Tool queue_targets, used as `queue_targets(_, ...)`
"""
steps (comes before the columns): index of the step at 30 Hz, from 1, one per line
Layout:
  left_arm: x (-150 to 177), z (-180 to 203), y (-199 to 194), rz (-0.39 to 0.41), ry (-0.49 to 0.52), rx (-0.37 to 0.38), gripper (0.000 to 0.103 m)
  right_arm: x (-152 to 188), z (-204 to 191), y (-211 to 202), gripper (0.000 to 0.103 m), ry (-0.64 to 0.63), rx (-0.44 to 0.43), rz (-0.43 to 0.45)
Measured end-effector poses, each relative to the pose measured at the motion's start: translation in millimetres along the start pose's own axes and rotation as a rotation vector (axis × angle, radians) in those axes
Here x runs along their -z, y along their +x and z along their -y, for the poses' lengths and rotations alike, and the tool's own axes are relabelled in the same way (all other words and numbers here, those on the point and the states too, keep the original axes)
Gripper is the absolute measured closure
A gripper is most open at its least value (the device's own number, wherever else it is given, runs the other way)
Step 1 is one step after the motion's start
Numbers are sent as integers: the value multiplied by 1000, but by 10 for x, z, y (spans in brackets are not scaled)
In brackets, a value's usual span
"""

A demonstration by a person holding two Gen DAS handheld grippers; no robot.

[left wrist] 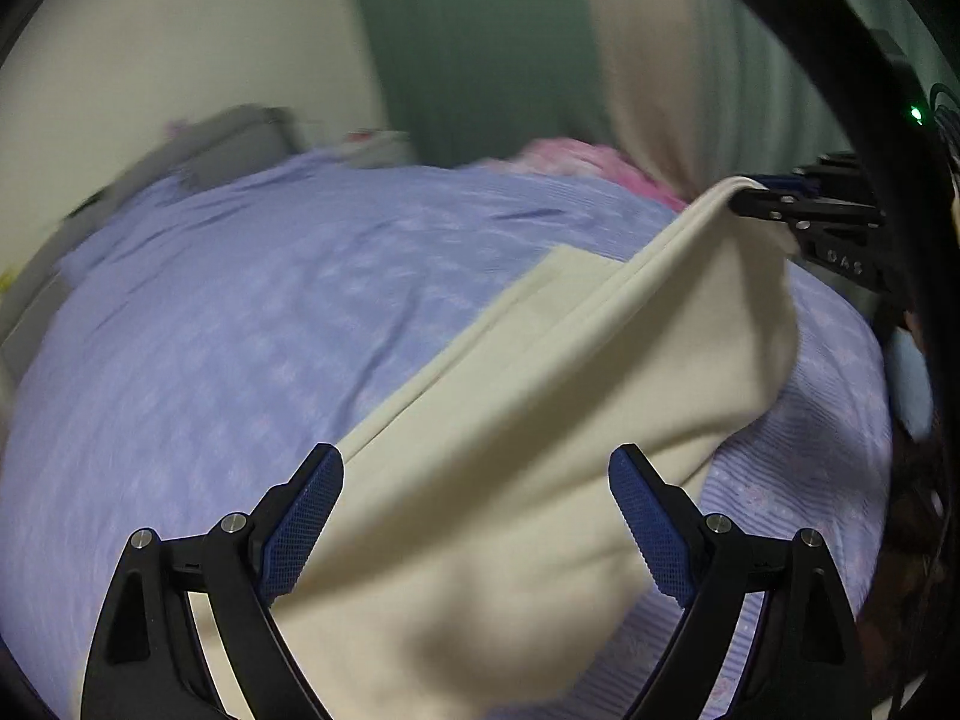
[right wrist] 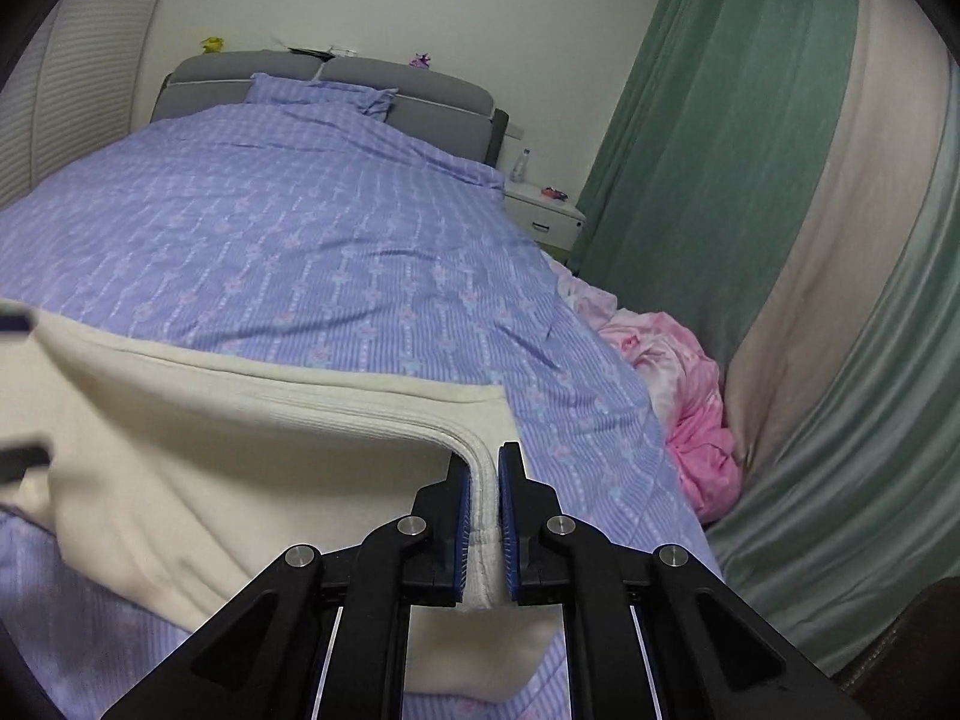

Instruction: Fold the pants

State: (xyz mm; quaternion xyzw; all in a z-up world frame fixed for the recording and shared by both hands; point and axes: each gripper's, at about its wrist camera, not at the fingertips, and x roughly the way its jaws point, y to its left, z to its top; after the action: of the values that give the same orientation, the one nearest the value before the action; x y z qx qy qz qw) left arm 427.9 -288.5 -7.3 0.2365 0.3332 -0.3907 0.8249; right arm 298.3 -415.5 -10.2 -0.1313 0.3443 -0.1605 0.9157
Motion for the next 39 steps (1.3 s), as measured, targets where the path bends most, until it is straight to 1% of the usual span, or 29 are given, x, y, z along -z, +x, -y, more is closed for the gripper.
queue_targets(2,-140,0,234,-52,49,79,13,-20,50,84,94,6,-6,-10)
queue_targets(3,-179,3,341,-69,69,100,14,-29,70,121,94,14,-16,-19)
queue_targets(4,-195,-14,453,-90,81,107,22,-47,93,146,94,18,-23,-22)
queue_targets(5,-216,-42,599,-121,82,99,50,-75,109,181,94,18,-26,-21)
queue_targets(6,-238,-63,673,-140,72,85,71,-89,101,210,94,10,-23,-20)
queue_targets(7,-265,-115,771,-164,47,65,94,-121,95,247,94,-5,-15,-20)
queue_targets(8,-302,-193,838,-172,10,57,94,-155,79,281,94,-21,-15,-21)
queue_targets(9,-349,-263,859,-153,-12,44,94,-199,70,325,94,-36,-16,-24)
queue_targets(10,-430,-295,907,-139,-21,27,94,-274,59,396,94,-58,-6,-32)
queue_targets(12,-539,-391,981,-137,-39,-4,94,-429,52,542,94,-97,10,-38)
queue_targets(13,-583,-444,1024,-136,-44,-13,94,-506,62,640,94,-105,15,-54)
queue_targets(15,-670,-527,1225,-163,-52,-48,94,-636,90,871,94,-98,-2,-101)
queue_targets(18,-678,-570,1591,-217,-52,-71,94,-778,62,1310,94,-112,-13,-169)
queue_targets(21,-581,-619,1928,-272,-52,-55,93,-795,-15,1766,94,-121,-16,-242)
queue_targets(22,-536,-666,1986,-291,-53,-51,93,-777,-25,1878,94,-119,-25,-262)
queue_targets(23,-519,-664,2052,-305,-56,-50,90,-761,-39,1969,94,-115,-33,-281)
queue_targets(26,-493,-695,2225,-318,-64,-49,86,-680,-77,2228,94,-117,-31,-324)
queue_targets(27,-492,-663,2258,-318,-58,-61,83,-662,-80,2284,93,-118,-22,-320)
queue_targets(28,-508,-647,2283,-313,-48,-82,74,-651,-73,2311,86,-121,-12,-311)
queue_targets(29,-525,-617,2286,-293,-38,-115,56,-631,-51,2312,71,-118,29,-296)
queue_targets(30,-605,-520,2205,-269,-25,-155,46,-633,-10,2304,62,-107,72,-284)
queue_targets(31,-668,-474,2123,-216,-12,-199,32,-619,53,2232,47,-87,123,-249)
queue_targets(32,-707,-437,2037,-167,-4,-223,27,-614,103,2149,42,-74,142,-213)
queue_targets(33,-757,-409,1953,-125,-5,-242,23,-603,153,2065,42,-62,148,-192)
queue_targets(34,-804,-383,1854,-87,-20,-254,16,-588,213,1982,42,-46,157,-181)
queue_targets(35,-832,-339,1728,-57,-33,-238,16,-567,285,1878,42,-27,163,-169)
queue_targets(37,-825,-241,1502,-7,-39,-195,16,-492,409,1601,42,11,147,-126)
queue_targets(39,-779,-77,1267,26,-52,-187,16,-358,562,1306,42,78,95,-90)
